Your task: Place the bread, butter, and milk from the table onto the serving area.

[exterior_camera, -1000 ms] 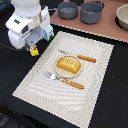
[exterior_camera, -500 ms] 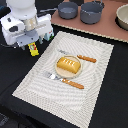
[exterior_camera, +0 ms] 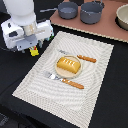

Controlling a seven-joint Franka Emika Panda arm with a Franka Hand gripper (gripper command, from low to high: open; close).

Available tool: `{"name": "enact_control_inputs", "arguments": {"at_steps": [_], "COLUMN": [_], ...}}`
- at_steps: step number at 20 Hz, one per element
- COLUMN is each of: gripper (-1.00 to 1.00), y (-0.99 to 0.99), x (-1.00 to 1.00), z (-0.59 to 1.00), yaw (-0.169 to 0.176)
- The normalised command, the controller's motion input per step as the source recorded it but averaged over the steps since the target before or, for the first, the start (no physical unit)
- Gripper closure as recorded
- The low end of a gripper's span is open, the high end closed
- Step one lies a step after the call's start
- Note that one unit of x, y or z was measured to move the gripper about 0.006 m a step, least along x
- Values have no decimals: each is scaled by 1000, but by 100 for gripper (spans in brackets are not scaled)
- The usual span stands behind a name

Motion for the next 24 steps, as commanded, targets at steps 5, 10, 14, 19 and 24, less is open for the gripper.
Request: {"name": "enact_control_inputs", "arguments": {"at_steps": [5, 10, 14, 19, 24], "gripper": [100, 100, 100, 100, 100], "y": [133, 120, 108, 63, -273], "x": [-226, -186, -142, -86, 263], "z": [-313, -225, -224, 173, 1000], "yaw": [0, 0, 0, 0, 2]}}
